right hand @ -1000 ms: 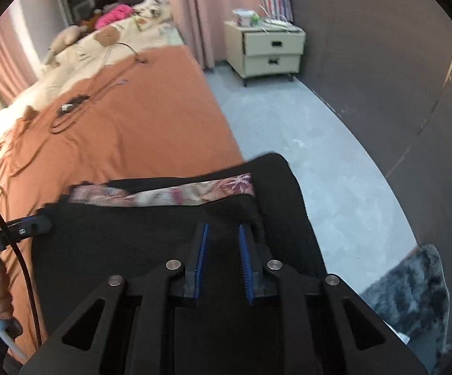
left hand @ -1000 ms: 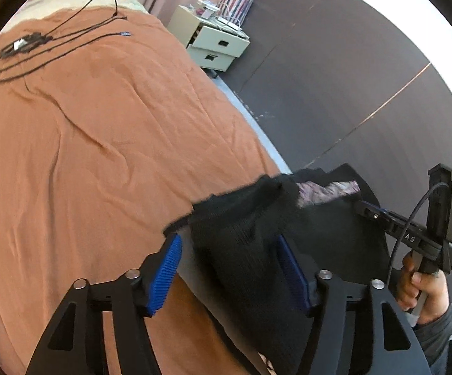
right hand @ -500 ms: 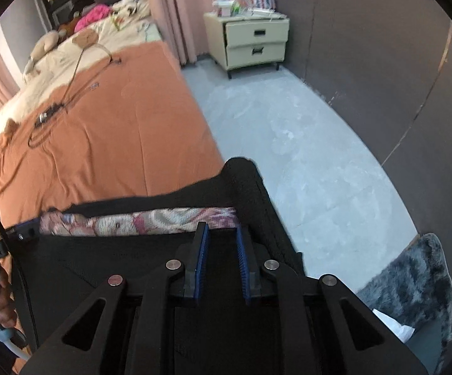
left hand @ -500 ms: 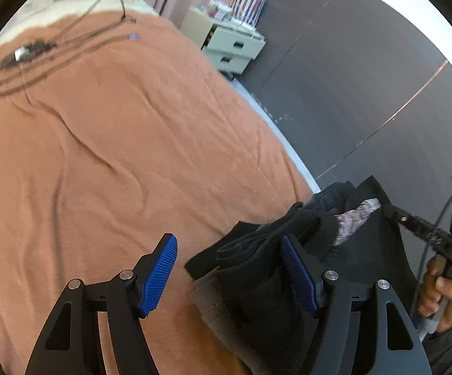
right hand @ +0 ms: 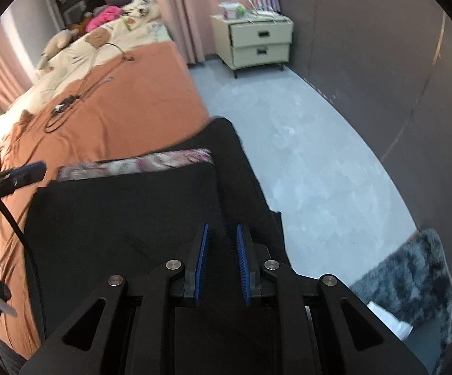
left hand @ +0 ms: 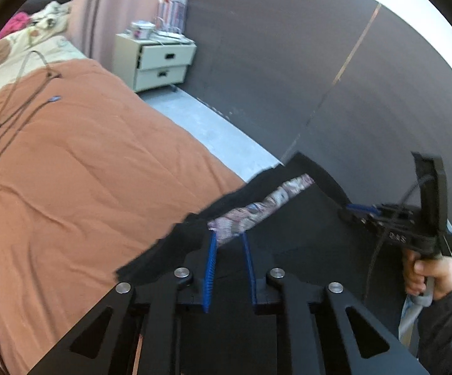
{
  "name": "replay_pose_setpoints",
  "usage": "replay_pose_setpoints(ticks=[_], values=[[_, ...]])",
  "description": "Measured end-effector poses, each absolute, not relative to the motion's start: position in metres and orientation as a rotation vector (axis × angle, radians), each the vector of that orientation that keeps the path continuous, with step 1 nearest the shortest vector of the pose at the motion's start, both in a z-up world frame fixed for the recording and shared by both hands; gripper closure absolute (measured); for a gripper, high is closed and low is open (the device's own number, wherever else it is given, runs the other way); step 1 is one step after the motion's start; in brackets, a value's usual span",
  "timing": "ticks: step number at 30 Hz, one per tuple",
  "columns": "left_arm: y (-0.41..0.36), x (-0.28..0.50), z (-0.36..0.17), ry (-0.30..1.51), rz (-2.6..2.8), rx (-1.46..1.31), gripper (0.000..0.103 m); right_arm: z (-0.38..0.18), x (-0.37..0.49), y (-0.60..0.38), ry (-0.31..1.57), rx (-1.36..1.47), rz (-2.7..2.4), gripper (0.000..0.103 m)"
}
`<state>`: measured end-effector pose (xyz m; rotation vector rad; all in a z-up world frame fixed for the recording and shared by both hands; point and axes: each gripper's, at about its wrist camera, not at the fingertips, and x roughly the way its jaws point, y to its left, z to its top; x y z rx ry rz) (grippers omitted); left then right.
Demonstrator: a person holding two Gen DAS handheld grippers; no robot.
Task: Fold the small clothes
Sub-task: 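Open both grippers and slide them off the placed shirt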
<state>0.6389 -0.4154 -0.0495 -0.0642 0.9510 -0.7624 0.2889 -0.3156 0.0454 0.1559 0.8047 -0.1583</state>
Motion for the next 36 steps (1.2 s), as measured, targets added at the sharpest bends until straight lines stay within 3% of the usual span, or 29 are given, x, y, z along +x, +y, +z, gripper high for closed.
replay_pose_setpoints(ticks=[7,14,30,36], values=[[-0.442,0.668,-0.072,1.001,-0.721,-0.034,0.085,0.041,0.313,-0.328,0.817,0.174,-0.178,0.089],[-0.449,0.675,-0.081,1.016,-0.684,-0.039,0.085,0.058,0.266,-0.319,0.739,0.185,-0.19,0.086],[-0.431,0.617,-0.05,0.997,-0.718,-0.015,0.084,0.03,0.139,-0.315,0.607,0.289,-0.122,0.086],[-0.43,0.59,-0.049,1.009,-0.744,-0.018,0.084,0.005,0.134,-0.323,0.637,0.317,-0.207,0.086]])
